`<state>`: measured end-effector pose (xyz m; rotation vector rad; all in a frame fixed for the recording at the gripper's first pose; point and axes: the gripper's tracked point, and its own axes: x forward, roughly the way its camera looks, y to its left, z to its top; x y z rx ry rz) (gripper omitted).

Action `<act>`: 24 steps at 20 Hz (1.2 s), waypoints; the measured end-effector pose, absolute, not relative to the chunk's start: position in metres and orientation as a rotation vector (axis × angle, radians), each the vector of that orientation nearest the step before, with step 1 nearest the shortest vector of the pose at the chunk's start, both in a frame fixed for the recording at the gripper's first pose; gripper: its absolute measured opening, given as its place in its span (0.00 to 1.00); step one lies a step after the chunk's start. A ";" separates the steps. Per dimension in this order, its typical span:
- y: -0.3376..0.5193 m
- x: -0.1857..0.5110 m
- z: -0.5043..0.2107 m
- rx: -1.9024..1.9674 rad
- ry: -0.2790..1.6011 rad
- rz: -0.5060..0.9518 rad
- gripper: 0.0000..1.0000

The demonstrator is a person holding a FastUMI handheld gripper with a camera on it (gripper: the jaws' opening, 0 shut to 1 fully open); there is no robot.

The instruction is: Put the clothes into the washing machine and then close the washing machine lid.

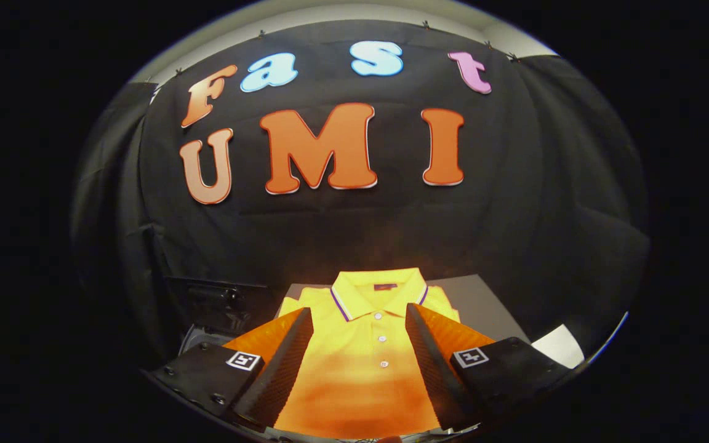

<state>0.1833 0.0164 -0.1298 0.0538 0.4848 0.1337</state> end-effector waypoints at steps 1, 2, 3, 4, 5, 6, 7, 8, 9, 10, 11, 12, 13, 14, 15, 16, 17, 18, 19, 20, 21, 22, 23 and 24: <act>0.008 0.191 -0.142 0.047 0.518 0.112 0.98; 0.001 0.198 -0.155 0.022 0.543 0.100 0.98; -0.001 0.203 -0.164 -0.008 0.568 0.102 0.98; 0.000 0.208 -0.173 -0.028 0.594 0.113 0.99; 0.002 0.211 -0.182 -0.038 0.620 0.124 0.99; 0.001 0.216 -0.191 -0.044 0.648 0.126 0.99; -0.001 0.218 -0.200 -0.054 0.675 0.124 0.99; -0.004 0.221 -0.208 -0.064 0.698 0.116 0.99; -0.004 0.223 -0.213 -0.068 0.709 0.119 0.98; -0.001 0.223 -0.219 -0.069 0.722 0.128 0.98; -0.002 0.221 -0.226 -0.072 0.749 0.133 0.98; -0.002 0.215 -0.236 -0.080 0.791 0.148 0.98; 0.001 0.221 -0.236 -0.060 0.765 0.154 0.98; 0.002 0.219 -0.237 -0.037 0.781 0.146 0.98; 0.000 0.216 -0.235 -0.026 0.785 0.141 0.97; 0.001 0.219 -0.237 -0.029 0.795 0.144 0.94; 0.000 0.216 -0.237 -0.044 0.818 0.156 0.90; 0.002 0.217 -0.238 -0.059 0.831 0.176 0.86; 0.006 0.214 -0.240 -0.065 0.857 0.211 0.83; 0.007 0.217 -0.237 -0.073 0.852 0.227 0.79; 0.008 0.213 -0.236 -0.082 0.882 0.247 0.76; 0.008 0.215 -0.237 -0.086 0.895 0.242 0.72; 0.013 0.214 -0.237 -0.087 0.913 0.247 0.71; 0.016 0.215 -0.238 -0.097 0.922 0.234 0.57</act>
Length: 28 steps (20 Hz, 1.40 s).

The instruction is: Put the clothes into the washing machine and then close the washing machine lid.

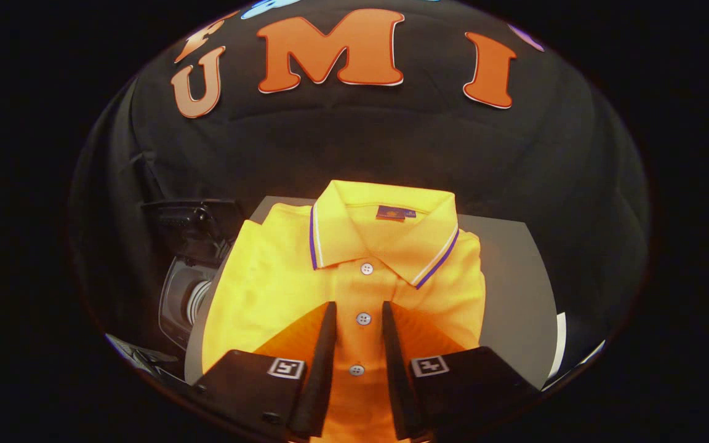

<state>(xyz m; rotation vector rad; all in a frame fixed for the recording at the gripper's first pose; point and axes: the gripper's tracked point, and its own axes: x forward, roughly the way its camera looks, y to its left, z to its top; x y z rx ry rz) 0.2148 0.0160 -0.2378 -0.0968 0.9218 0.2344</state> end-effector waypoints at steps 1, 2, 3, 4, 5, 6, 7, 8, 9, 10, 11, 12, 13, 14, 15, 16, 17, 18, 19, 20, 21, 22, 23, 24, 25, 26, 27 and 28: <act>0.017 0.217 -0.237 -0.120 0.922 0.217 0.43; 0.017 0.214 -0.236 -0.154 0.946 0.199 0.36; 0.019 0.213 -0.233 -0.164 0.952 0.185 0.36; 0.022 0.212 -0.235 -0.168 0.946 0.168 0.22; 0.022 0.210 -0.233 -0.186 0.922 0.166 0.14; 0.023 0.214 -0.233 -0.188 0.885 0.178 0.09; 0.026 0.213 -0.228 -0.153 0.839 0.205 0.09; 0.032 0.212 -0.226 -0.073 0.788 0.241 0.08; 0.036 0.210 -0.221 0.033 0.731 0.264 0.08; 0.037 0.212 -0.212 0.130 0.661 0.285 0.08; 0.041 0.212 -0.200 0.189 0.586 0.303 0.08; 0.042 0.214 -0.188 0.217 0.519 0.312 0.08; 0.043 0.216 -0.175 0.230 0.462 0.323 0.08; 0.036 0.220 -0.166 0.244 0.415 0.339 0.08; 0.037 0.221 -0.149 0.264 0.367 0.345 0.08; 0.033 0.222 -0.129 0.299 0.322 0.353 0.08; 0.034 0.223 -0.115 0.341 0.282 0.367 0.08; 0.040 0.220 -0.101 0.372 0.252 0.380 0.08; 0.041 0.214 -0.089 0.389 0.226 0.397 0.08; 0.039 0.201 -0.076 0.395 0.200 0.414 0.08; 0.038 0.191 -0.066 0.399 0.179 0.430 0.08; 0.041 0.177 -0.053 0.404 0.157 0.454 0.08; 0.046 0.166 -0.041 0.405 0.133 0.477 0.07; 0.049 0.151 -0.030 0.399 0.108 0.494 0.07; 0.052 0.142 -0.021 0.385 0.089 0.511 0.07; 0.059 0.132 -0.012 0.375 0.063 0.541 0.07; 0.066 0.124 -0.004 0.373 0.041 0.569 0.07; 0.073 0.115 0.003 0.375 0.026 0.593 0.07</act>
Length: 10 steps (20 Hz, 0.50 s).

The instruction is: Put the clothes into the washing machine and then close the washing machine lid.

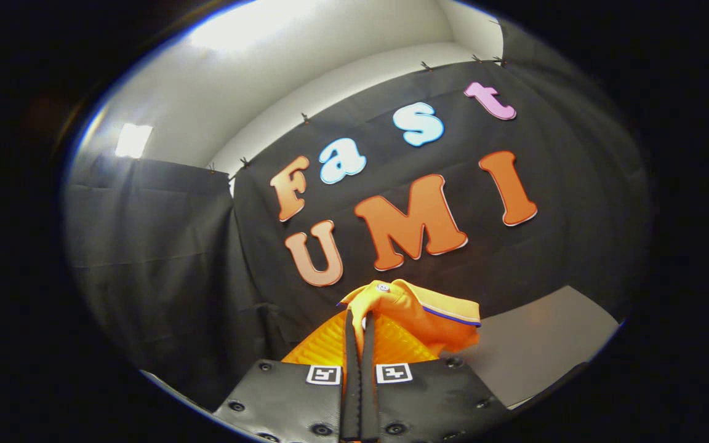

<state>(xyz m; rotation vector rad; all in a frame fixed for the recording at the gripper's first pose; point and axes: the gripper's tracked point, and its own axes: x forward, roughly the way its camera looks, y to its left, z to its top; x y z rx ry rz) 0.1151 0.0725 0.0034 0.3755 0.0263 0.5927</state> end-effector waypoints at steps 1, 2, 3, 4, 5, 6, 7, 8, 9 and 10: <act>0.079 0.109 0.007 0.384 0.024 0.615 0.07; 0.086 0.105 0.010 0.399 0.020 0.626 0.07; 0.092 0.101 0.013 0.413 0.008 0.632 0.07; 0.098 0.098 0.018 0.418 -0.007 0.637 0.07; 0.104 0.094 0.023 0.416 -0.024 0.637 0.07; 0.112 0.093 0.027 0.409 -0.031 0.630 0.07; 0.123 0.094 0.031 0.396 -0.036 0.630 0.07; 0.135 0.092 0.037 0.384 -0.044 0.630 0.07; 0.148 0.092 0.042 0.369 -0.052 0.632 0.07; 0.161 0.091 0.048 0.357 -0.057 0.636 0.07</act>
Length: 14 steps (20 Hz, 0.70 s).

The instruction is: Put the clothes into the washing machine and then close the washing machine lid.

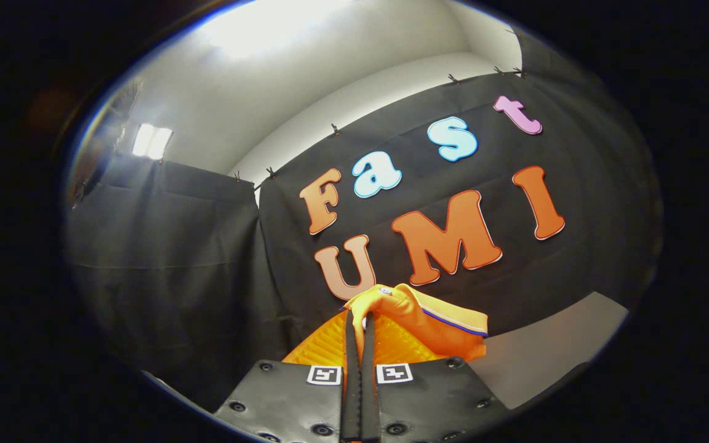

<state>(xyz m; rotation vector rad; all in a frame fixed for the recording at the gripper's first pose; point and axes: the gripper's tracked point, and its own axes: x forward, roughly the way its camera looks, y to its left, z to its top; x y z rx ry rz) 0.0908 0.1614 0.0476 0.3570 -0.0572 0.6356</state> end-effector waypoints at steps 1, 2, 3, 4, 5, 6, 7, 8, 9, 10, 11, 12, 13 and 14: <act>0.176 0.090 0.052 0.344 -0.063 0.646 0.07; 0.192 0.088 0.055 0.332 -0.064 0.655 0.07; 0.207 0.088 0.056 0.321 -0.062 0.663 0.07; 0.224 0.085 0.056 0.313 -0.056 0.670 0.07; 0.237 0.085 0.056 0.315 -0.055 0.679 0.07; 0.253 0.084 0.057 0.327 -0.056 0.689 0.07; 0.266 0.088 0.055 0.331 -0.045 0.693 0.07; 0.279 0.092 0.048 0.328 -0.037 0.695 0.07; 0.291 0.097 0.043 0.319 -0.031 0.692 0.07; 0.302 0.104 0.034 0.305 -0.018 0.688 0.07; 0.315 0.111 0.023 0.293 0.000 0.686 0.07; 0.325 0.113 0.012 0.287 0.018 0.689 0.07; 0.336 0.119 0.002 0.283 0.037 0.688 0.07; 0.345 0.124 -0.010 0.280 0.059 0.690 0.07</act>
